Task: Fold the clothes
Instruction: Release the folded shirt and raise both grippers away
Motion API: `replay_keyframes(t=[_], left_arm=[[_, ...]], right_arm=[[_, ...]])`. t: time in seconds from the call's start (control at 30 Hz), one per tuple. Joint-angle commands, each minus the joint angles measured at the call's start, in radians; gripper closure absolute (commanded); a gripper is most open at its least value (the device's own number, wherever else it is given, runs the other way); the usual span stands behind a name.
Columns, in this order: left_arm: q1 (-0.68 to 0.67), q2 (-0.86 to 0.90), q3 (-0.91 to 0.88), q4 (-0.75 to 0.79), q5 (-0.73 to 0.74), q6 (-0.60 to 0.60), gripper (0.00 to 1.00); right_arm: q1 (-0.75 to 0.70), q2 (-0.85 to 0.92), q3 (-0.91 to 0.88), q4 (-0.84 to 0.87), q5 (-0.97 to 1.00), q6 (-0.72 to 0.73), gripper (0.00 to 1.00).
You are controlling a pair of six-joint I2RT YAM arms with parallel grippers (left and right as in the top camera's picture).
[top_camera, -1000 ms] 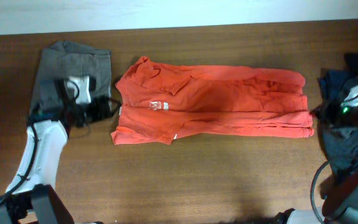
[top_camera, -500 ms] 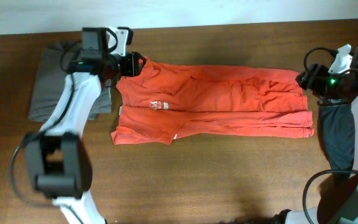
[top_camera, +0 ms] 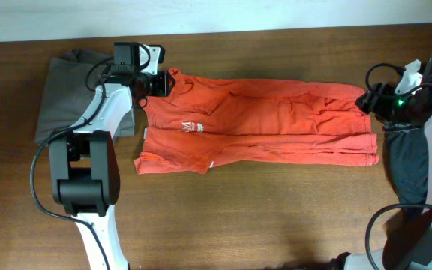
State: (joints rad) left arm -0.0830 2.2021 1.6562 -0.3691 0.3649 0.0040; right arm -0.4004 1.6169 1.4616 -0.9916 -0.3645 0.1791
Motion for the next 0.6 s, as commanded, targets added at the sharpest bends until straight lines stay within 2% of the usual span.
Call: replay_keyframes(t=[0.0, 0.2, 0.23, 0.3, 0.37, 0.57], left_arm=[[0.0, 0.042, 0.026, -0.009, -0.032, 0.012, 0.6], [0.0, 0.066, 0.026, -0.025, -0.02, 0.012, 0.62], [0.0, 0.066, 0.027, -0.025, -0.021, 0.012, 0.65], [0.0, 0.066, 0.028, -0.026, -0.003, 0.012, 0.75], [0.0, 0.064, 0.034, -0.035, 0.036, 0.012, 0.99], [0.009, 0.039, 0.201, -0.226, 0.065, 0.011, 1.0]], right_arm=[[0.001, 0.006, 0.011, -0.001, 0.009, -0.011, 0.34], [0.001, 0.006, 0.011, -0.004, 0.01, -0.011, 0.34], [0.001, 0.006, 0.011, -0.004, 0.01, -0.01, 0.34], [0.001, 0.006, 0.011, -0.003, 0.01, -0.01, 0.34], [0.001, 0.006, 0.011, -0.003, 0.01, -0.01, 0.34], [0.001, 0.006, 0.011, 0.036, 0.011, -0.01, 0.33]])
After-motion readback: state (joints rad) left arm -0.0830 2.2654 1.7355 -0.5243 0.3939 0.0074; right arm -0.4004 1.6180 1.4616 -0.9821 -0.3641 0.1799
